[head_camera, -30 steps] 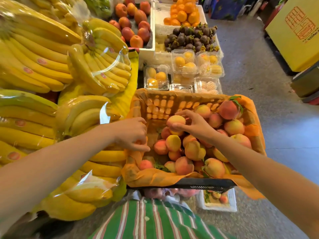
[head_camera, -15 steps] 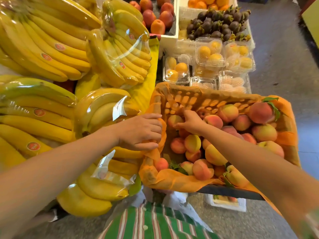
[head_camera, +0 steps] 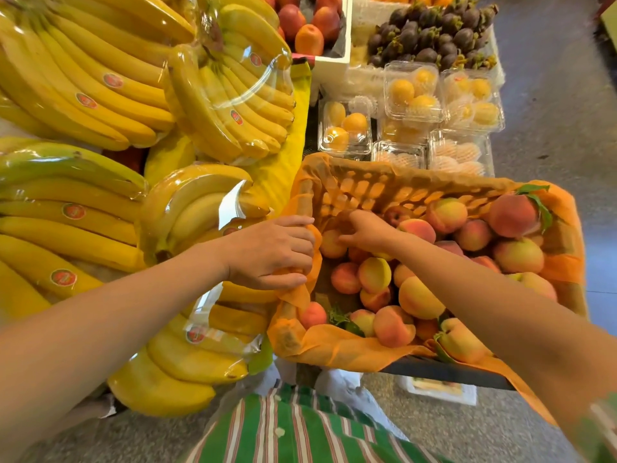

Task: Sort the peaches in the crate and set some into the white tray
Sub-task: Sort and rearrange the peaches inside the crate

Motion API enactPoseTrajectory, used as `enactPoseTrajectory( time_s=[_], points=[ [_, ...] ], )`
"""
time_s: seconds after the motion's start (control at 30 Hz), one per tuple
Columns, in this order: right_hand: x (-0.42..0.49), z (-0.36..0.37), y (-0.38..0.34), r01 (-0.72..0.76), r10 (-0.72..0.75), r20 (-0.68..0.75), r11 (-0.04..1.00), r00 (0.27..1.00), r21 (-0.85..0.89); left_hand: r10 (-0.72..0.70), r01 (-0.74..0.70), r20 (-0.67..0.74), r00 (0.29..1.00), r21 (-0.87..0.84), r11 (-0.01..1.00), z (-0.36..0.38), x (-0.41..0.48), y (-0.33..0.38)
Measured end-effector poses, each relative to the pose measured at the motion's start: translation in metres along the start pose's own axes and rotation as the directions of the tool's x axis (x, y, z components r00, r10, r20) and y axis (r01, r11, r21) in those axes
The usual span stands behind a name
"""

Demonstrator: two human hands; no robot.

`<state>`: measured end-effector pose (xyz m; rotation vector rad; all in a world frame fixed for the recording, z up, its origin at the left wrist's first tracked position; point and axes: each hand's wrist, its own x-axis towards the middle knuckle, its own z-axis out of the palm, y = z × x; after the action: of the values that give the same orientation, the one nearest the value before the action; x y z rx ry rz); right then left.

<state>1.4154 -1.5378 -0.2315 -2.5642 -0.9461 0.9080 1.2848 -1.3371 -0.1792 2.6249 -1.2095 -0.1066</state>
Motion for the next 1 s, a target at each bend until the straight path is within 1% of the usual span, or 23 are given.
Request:
enactPoseTrajectory(
  time_s=[0.07, 0.13, 0.17, 0.2, 0.27, 0.3, 0.33, 0.37, 0.4, 0.47, 0.5, 0.53, 0.57, 0.6, 0.63, 0.67, 0.7, 0.77, 0.83, 0.9, 0.97, 1.0],
  points=[
    [-0.019, -0.011, -0.001, 0.070, -0.070, 0.000, 0.998, 0.998, 0.008, -0.004, 0.004, 0.000, 1.000, 0.001, 1.000, -0.001, 0.000, 0.001],
    [-0.035, -0.019, 0.001, 0.145, -0.143, 0.068, 0.989, 0.987, -0.020, -0.011, 0.011, -0.005, 1.000, 0.002, 1.000, -0.001, 0.000, 0.002],
    [-0.042, -0.020, 0.001, 0.182, -0.171, 0.124, 0.979, 0.977, -0.089, -0.015, 0.015, -0.005, 1.000, 0.001, 1.000, -0.001, 0.000, 0.003],
    [-0.047, -0.019, 0.002, 0.219, -0.182, 0.185, 0.954, 0.966, -0.205, -0.018, 0.018, -0.005, 1.000, 0.001, 1.000, -0.001, 0.000, 0.003],
    [-0.054, -0.011, 0.004, 0.276, -0.146, 0.296, 0.843, 0.944, -0.461, -0.021, 0.021, -0.002, 1.000, 0.001, 1.000, -0.001, 0.000, 0.004],
    [-0.056, -0.005, 0.006, 0.304, -0.137, 0.323, 0.776, 0.936, -0.552, -0.021, 0.021, 0.000, 1.000, 0.003, 1.000, -0.001, 0.000, 0.004],
    [-0.056, 0.000, 0.008, 0.329, -0.149, 0.329, 0.730, 0.932, -0.600, -0.022, 0.022, 0.004, 1.000, 0.007, 1.000, -0.002, 0.000, 0.003],
    [-0.056, 0.004, 0.011, 0.346, -0.180, 0.317, 0.713, 0.931, -0.610, -0.023, 0.023, 0.008, 1.000, 0.010, 1.000, -0.002, 0.000, 0.003],
    [-0.055, 0.005, 0.012, 0.350, -0.208, 0.294, 0.717, 0.933, -0.603, -0.024, 0.024, 0.006, 1.000, 0.014, 1.000, -0.002, 0.000, 0.003],
    [-0.053, 0.000, 0.010, 0.332, -0.229, 0.253, 0.780, 0.940, -0.531, -0.028, 0.028, 0.003, 1.000, 0.016, 0.999, -0.001, 0.000, 0.004],
    [-0.051, -0.004, 0.009, 0.315, -0.236, 0.221, 0.830, 0.946, -0.461, -0.030, 0.030, 0.002, 1.000, 0.013, 0.999, 0.000, -0.001, 0.004],
    [-0.049, -0.008, 0.008, 0.288, -0.244, 0.164, 0.887, 0.956, -0.362, -0.032, 0.032, 0.001, 0.999, 0.011, 0.999, 0.000, -0.001, 0.004],
    [-0.047, -0.011, 0.006, 0.249, -0.238, 0.073, 0.938, 0.968, -0.242, -0.033, 0.033, 0.002, 0.999, 0.011, 0.999, 0.000, -0.001, 0.003],
    [-0.043, -0.011, 0.006, 0.197, -0.202, -0.037, 0.974, 0.979, -0.111, -0.034, 0.034, 0.003, 0.999, 0.012, 0.999, 0.001, 0.000, 0.003],
    [-0.039, -0.009, 0.005, 0.143, -0.138, -0.147, 0.990, 0.979, 0.022, -0.035, 0.035, 0.002, 0.999, 0.013, 0.999, 0.001, 0.000, 0.003],
    [-0.033, -0.006, 0.004, 0.086, -0.049, -0.239, 0.986, 0.970, 0.144, -0.036, 0.036, 0.000, 0.999, 0.011, 0.999, 0.001, 0.000, 0.002],
    [-0.027, 0.000, 0.002, 0.024, 0.046, -0.300, 0.974, 0.953, 0.227, -0.036, 0.036, -0.004, 0.999, 0.007, 0.999, 0.001, -0.001, 0.002],
    [-0.013, 0.013, 0.002, -0.090, 0.188, -0.365, 0.960, 0.912, 0.267, -0.032, 0.032, -0.011, 0.999, -0.005, 0.999, 0.002, -0.001, 0.003],
    [-0.001, 0.021, 0.004, -0.157, 0.258, -0.382, 0.948, 0.887, 0.276, -0.026, 0.026, -0.020, 0.999, -0.014, 1.000, 0.003, 0.000, 0.002],
    [0.007, 0.023, 0.008, -0.157, 0.258, -0.347, 0.943, 0.902, 0.295, -0.023, 0.023, -0.026, 0.999, -0.016, 1.000, 0.003, 0.000, 0.001],
    [0.005, 0.021, 0.011, -0.109, 0.207, -0.317, 0.948, 0.926, 0.300, -0.023, 0.022, -0.026, 0.999, -0.013, 1.000, 0.004, -0.001, 0.001],
    [-0.001, 0.019, 0.010, -0.078, 0.167, -0.319, 0.958, 0.933, 0.276, -0.021, 0.021, -0.027, 0.999, -0.012, 1.000, 0.004, 0.000, 0.001]
  ],
)
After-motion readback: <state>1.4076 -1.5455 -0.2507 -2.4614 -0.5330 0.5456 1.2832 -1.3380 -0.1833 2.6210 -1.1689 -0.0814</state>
